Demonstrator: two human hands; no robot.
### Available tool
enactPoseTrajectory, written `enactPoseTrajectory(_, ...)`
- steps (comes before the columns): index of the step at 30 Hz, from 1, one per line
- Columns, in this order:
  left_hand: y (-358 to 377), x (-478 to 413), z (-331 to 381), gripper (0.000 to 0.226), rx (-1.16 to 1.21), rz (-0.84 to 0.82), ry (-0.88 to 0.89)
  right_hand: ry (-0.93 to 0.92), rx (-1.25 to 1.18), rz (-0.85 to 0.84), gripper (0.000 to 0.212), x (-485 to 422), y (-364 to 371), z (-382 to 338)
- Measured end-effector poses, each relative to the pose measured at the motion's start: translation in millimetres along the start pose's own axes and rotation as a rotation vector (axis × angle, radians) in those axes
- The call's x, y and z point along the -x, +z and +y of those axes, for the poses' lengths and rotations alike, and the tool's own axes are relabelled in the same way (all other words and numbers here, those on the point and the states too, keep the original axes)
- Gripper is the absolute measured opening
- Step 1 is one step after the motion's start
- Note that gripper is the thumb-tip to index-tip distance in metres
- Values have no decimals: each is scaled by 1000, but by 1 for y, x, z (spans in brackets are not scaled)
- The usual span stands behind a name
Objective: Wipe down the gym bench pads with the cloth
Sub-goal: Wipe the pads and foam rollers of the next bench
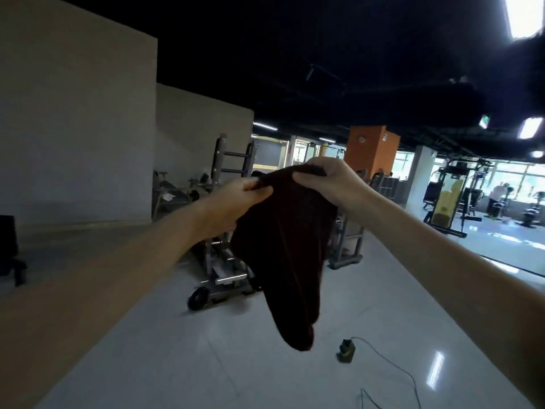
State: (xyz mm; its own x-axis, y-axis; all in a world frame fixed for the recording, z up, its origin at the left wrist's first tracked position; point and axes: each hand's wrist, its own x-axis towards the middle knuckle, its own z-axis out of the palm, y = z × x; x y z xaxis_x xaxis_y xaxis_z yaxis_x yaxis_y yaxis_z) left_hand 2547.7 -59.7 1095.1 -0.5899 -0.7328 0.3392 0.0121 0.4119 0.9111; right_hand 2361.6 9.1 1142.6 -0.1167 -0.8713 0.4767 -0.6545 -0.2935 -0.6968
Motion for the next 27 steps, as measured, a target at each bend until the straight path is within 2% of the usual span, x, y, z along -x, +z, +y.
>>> enactPoseTrajectory(6,12,-156,-10,15,-92,-76,58,169,-29,-21,32,-95,-45,95)
enactPoseTrajectory(8,17,-203,-16,14,-119,-119,72,231,-100,-39,27,-122,-57,126)
enactPoseTrajectory(11,23,-270,-31,15,-163,-191,74,283,-100,27,24,-164,-72,170)
enactPoseTrajectory(13,30,-316,-45,18,-195,-236,69,264,-116,80,24,-193,-78,197)
enactPoseTrajectory(17,52,-409,-76,26,-275,-336,69,102,-64,123,39,-248,-83,242)
enactPoseTrajectory(22,78,-526,-120,20,-295,-516,150,-64,276,319,22,-317,-105,305)
enactPoseTrajectory(24,79,-573,-135,31,-288,-593,159,-30,266,437,20,-341,-126,332)
enactPoseTrajectory(27,78,-647,-155,45,-217,-667,125,90,121,601,16,-365,-167,370)
